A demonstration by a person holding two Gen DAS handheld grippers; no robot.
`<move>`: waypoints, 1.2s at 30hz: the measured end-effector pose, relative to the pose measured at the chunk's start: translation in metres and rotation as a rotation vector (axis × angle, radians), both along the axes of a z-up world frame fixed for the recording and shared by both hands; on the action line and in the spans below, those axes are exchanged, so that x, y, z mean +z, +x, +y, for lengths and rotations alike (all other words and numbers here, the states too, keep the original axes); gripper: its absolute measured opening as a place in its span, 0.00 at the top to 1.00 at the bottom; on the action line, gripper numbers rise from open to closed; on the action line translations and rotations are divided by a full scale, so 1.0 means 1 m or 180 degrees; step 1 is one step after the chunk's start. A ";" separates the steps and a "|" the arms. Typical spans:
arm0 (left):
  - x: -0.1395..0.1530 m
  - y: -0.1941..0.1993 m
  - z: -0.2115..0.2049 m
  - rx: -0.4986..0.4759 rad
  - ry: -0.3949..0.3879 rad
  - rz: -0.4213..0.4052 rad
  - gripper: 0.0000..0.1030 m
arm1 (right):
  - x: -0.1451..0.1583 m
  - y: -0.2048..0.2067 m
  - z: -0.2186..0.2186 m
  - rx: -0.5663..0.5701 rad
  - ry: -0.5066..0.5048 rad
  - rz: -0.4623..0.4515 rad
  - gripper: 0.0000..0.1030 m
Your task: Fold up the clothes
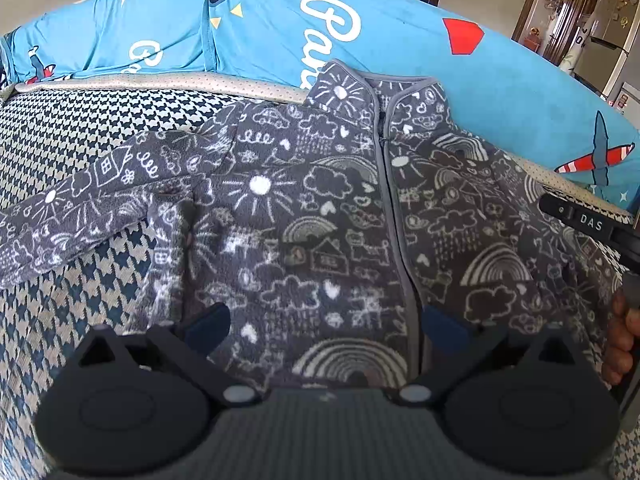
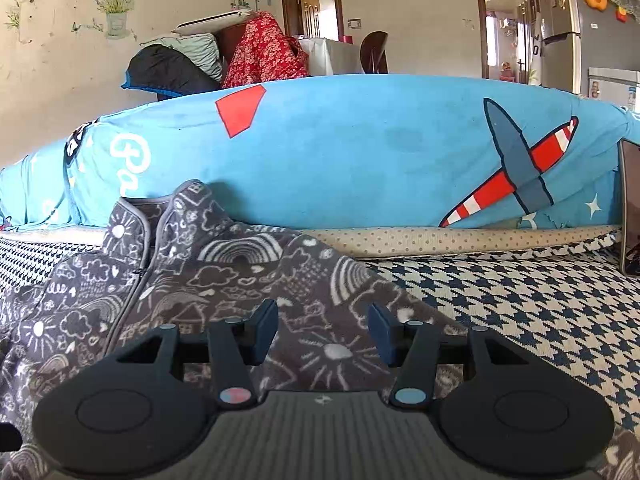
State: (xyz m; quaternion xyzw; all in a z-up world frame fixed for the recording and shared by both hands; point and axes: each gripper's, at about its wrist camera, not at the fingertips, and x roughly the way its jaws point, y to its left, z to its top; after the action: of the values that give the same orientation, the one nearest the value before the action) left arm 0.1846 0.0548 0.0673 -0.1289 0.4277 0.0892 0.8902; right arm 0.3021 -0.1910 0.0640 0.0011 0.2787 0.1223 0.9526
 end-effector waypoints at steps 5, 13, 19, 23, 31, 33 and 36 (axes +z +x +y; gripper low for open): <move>-0.001 0.002 -0.001 -0.0009 0.0001 0.0021 0.00 | 0.001 0.020 -0.010 -0.0104 0.0078 -0.0028 0.52; -0.006 0.005 0.001 0.0001 0.0006 0.0075 0.00 | -0.010 0.043 -0.023 -0.0195 0.0242 0.0115 0.51; -0.006 0.006 0.001 -0.0010 0.0004 0.0089 0.00 | -0.018 0.050 -0.017 -0.0185 0.0153 0.0111 0.46; -0.007 0.006 0.000 -0.0027 0.0008 0.0103 0.00 | -0.020 0.052 -0.014 -0.0159 0.0100 0.0092 0.46; -0.009 0.007 0.000 -0.0016 -0.0011 0.0136 0.00 | -0.027 0.058 -0.010 -0.0127 0.0015 0.0163 0.46; -0.010 0.007 0.001 -0.0013 -0.0015 0.0145 0.00 | -0.027 0.059 -0.008 -0.0127 -0.0025 0.0163 0.49; -0.011 0.008 0.001 -0.0008 -0.0025 0.0156 0.00 | -0.025 0.061 -0.013 -0.0095 0.0050 0.0204 0.50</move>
State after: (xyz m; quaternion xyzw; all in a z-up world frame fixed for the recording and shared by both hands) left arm 0.1924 0.0559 0.0562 -0.1296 0.4499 0.0895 0.8791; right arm 0.3629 -0.2039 0.0393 0.0166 0.3081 0.1101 0.9448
